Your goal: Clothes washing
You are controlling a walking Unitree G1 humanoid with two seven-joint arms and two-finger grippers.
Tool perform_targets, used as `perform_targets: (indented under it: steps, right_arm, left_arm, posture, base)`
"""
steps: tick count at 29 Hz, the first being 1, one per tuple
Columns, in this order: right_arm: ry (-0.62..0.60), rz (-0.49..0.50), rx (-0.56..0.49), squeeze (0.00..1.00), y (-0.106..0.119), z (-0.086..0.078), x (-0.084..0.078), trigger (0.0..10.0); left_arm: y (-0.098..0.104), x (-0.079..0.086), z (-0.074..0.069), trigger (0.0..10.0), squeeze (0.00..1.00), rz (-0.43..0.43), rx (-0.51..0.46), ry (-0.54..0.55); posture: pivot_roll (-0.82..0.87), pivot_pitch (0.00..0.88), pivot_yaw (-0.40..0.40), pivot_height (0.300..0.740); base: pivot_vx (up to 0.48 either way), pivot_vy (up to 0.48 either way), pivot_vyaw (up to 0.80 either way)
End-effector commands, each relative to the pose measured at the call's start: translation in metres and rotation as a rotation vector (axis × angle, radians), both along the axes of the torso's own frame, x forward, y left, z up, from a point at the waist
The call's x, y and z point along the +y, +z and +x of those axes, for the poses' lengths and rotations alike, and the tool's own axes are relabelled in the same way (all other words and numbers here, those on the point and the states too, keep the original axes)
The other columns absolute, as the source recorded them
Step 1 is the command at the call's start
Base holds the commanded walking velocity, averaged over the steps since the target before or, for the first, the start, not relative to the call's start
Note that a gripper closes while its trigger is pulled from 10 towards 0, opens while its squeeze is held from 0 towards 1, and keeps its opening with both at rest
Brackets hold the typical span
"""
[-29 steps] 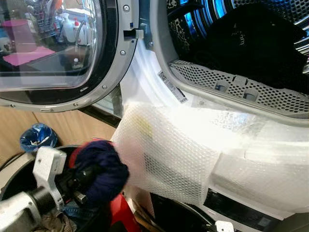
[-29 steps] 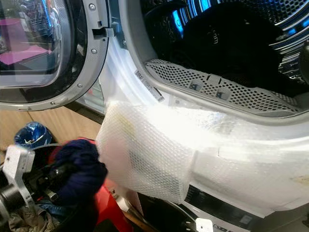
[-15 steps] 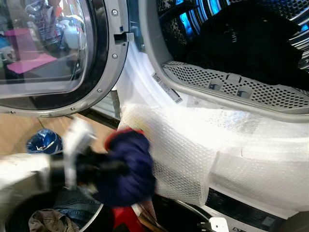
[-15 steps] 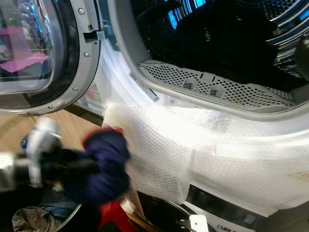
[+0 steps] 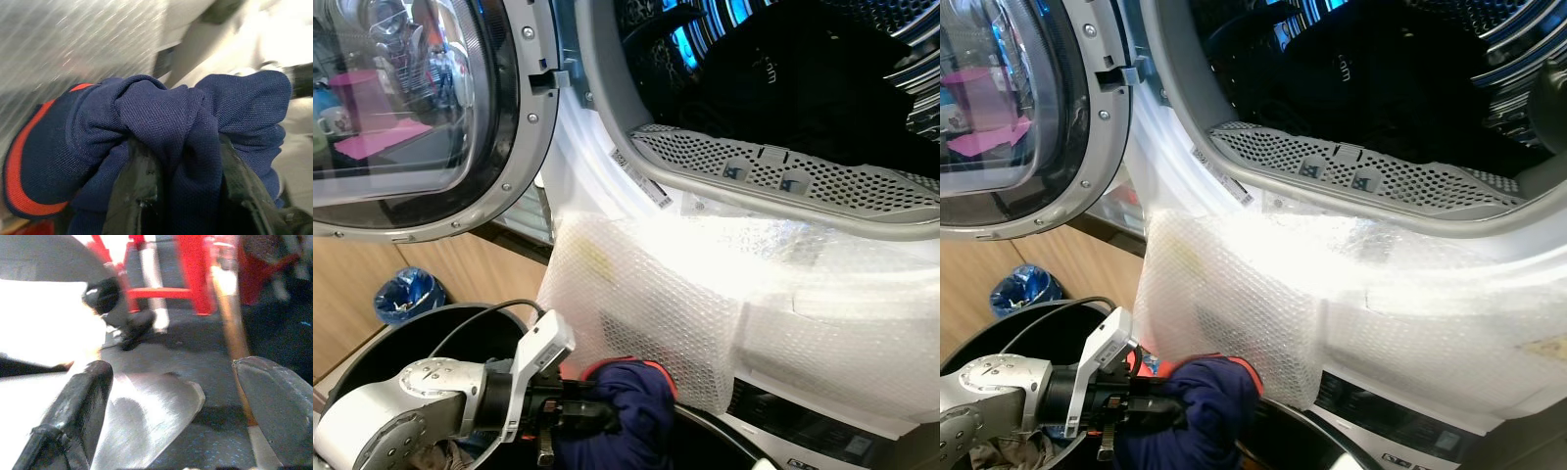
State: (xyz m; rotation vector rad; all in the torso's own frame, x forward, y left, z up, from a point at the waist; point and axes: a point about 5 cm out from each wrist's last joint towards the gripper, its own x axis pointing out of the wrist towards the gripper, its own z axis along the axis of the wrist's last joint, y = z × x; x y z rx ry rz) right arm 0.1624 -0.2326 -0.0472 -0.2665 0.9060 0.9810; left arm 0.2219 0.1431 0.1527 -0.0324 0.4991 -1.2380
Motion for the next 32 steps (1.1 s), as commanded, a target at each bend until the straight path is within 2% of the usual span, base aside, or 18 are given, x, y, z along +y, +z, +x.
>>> perform_targets:
  steps: [1,2,3,4,5,8,9,10,12,15,18,19,20,22,27,29,32]
  right_arm:
    - [0.058,0.05,-0.028,1.0,0.007,0.006,0.008,10.0]
    - [0.112,0.08,-0.019,1.0,0.014,0.004,0.006,10.0]
    - [0.144,0.155,-0.036,1.0,0.029,0.007,0.009,10.0]
    - [0.149,0.183,-0.045,1.0,0.035,0.009,0.011,10.0]
    - [0.123,0.263,-0.111,1.0,0.051,0.019,0.018,10.0]
    - [0.024,0.395,-0.249,1.0,0.081,0.041,0.028,10.0]
    - [0.024,0.395,-0.249,1.0,0.081,0.041,0.028,10.0]
    - [0.011,0.455,-0.275,1.0,0.093,0.042,0.032,10.0]
    - [0.03,0.489,-0.295,1.0,0.105,0.04,0.038,10.0]
    - [0.088,0.475,-0.275,1.0,0.109,0.029,0.043,10.0]
    - [0.138,0.473,-0.209,1.0,0.111,0.014,0.044,10.0]
    - [0.169,0.44,-0.184,1.0,0.109,0.009,0.042,10.0]
    - [0.235,0.358,-0.143,1.0,0.104,0.0,0.038,10.0]
    - [0.253,0.344,-0.126,1.0,0.103,-0.003,0.037,10.0]
    - [0.218,0.36,-0.151,1.0,0.112,0.007,0.049,10.0]
    - [0.147,0.387,-0.198,1.0,0.117,0.021,0.061,10.0]
    - [0.056,0.352,-0.269,1.0,0.115,0.038,0.066,10.0]
  left_arm:
    - [-0.001,0.001,0.001,0.0,0.0,0.015,-0.02,0.011]
    - [-0.007,0.003,0.003,0.0,0.0,0.034,-0.016,0.026]
    - [-0.016,0.005,0.003,0.0,0.0,0.079,-0.011,0.034]
    - [-0.019,0.005,0.003,0.0,0.0,0.093,-0.008,0.034]
    - [-0.026,0.006,0.002,0.0,0.0,0.106,0.005,0.036]
    - [-0.038,0.004,0.002,0.0,0.0,0.101,0.033,0.056]
    - [-0.038,0.004,0.002,0.0,0.0,0.101,0.033,0.056]
    - [-0.043,0.002,0.001,0.0,0.0,0.112,0.035,0.053]
    - [-0.05,-0.002,0.0,0.0,0.0,0.12,0.039,0.05]
    - [-0.054,-0.009,0.001,0.0,0.0,0.109,0.038,0.054]
    - [-0.058,-0.014,0.003,0.0,0.0,0.105,0.03,0.063]
    - [-0.059,-0.015,0.005,0.0,0.0,0.111,0.025,0.071]
    - [-0.06,-0.017,0.008,0.0,0.0,0.116,0.014,0.086]
    - [-0.061,-0.018,0.009,0.0,0.0,0.115,0.013,0.094]
    - [-0.064,-0.028,0.012,0.0,0.0,0.097,0.016,0.074]
    - [-0.065,-0.037,0.013,0.0,0.0,0.077,0.014,0.061]
    - [-0.065,-0.044,0.013,0.0,0.0,0.063,0.012,0.048]
  posture:
    - [-0.03,0.052,0.059,0.74]
    - [-0.04,0.049,0.056,0.74]
    - [-0.04,0.047,0.054,0.74]
    - [-0.04,0.047,0.054,0.74]
    - [-0.04,0.038,0.05,0.74]
    - [-0.04,0.035,0.048,0.74]
    - [-0.04,0.035,0.048,0.74]
    - [-0.05,0.03,0.046,0.74]
    - [-0.06,0.027,0.044,0.74]
    - [-0.07,0.025,0.043,0.74]
    - [-0.07,0.025,0.043,0.74]
    - [-0.07,0.031,0.046,0.74]
    - [-0.08,0.043,0.049,0.74]
    - [-0.09,0.045,0.049,0.74]
    - [-0.09,0.063,0.043,0.74]
    - [-0.1,0.071,0.038,0.74]
    - [-0.1,0.074,0.035,0.74]
  base:
    - [0.0,0.0,0.0]
    - [0.0,0.0,0.0]
    - [0.0,0.0,0.0]
    - [0.0,0.0,0.0]
    - [0.0,0.0,0.0]
    - [0.0,0.0,0.0]
    - [0.0,0.0,0.0]
    - [0.0,0.0,0.0]
    - [0.0,0.0,0.0]
    - [0.0,0.0,0.0]
    - [0.0,0.0,0.0]
    - [0.0,0.0,0.0]
    - [0.0,0.0,0.0]
    - [0.0,0.0,0.0]
    - [0.0,0.0,0.0]
    - [0.0,0.0,0.0]
    - [0.0,0.0,0.0]
